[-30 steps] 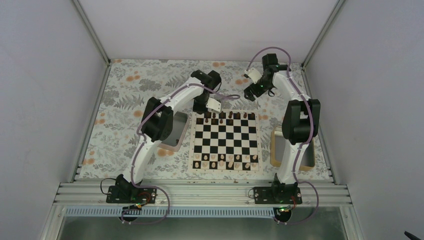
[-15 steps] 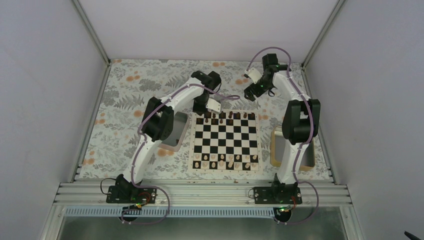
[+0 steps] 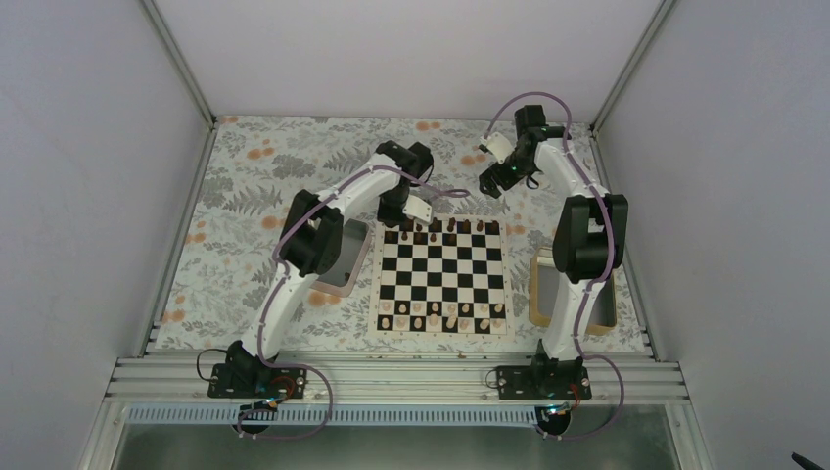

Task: Set up the chess pieces on the board
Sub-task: Place the chess piece on the chessboard, then pick up the chess piece from the storage box.

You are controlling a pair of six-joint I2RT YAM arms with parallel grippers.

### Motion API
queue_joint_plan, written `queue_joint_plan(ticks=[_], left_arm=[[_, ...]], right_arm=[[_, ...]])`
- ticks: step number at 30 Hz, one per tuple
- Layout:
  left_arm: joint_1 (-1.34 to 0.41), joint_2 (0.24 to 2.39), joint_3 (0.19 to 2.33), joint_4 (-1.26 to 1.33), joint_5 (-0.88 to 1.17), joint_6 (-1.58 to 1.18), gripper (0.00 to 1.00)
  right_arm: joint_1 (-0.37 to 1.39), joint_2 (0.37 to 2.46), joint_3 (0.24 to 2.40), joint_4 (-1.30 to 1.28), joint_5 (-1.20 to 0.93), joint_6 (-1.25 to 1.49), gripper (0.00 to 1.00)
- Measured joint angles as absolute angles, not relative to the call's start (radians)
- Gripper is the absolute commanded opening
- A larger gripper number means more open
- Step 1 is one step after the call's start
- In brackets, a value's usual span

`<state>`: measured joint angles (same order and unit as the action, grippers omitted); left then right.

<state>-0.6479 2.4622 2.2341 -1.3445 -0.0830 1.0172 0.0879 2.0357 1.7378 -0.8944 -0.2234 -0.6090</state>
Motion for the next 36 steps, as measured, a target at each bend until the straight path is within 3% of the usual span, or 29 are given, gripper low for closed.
queue_joint_plan(ticks=[11, 20, 36], left_arm=[[-0.619, 2.371, 2.197, -1.346, -0.131, 1.01, 0.33], [-0.5, 2.135, 2.121, -1.34, -0.144, 1.008, 0.34], [-0.333, 1.735, 1.311, -1.172, -0.165, 1.033, 0.35]], right_arm=[[0.088, 2.036, 1.737, -0.896, -0.224, -0.609, 1.0], [0.085, 2.036, 1.737, -0.9, -0.227, -0.609, 1.0], [0.092, 2.036, 1.737, -0.914, -0.232, -0.617, 1.0]])
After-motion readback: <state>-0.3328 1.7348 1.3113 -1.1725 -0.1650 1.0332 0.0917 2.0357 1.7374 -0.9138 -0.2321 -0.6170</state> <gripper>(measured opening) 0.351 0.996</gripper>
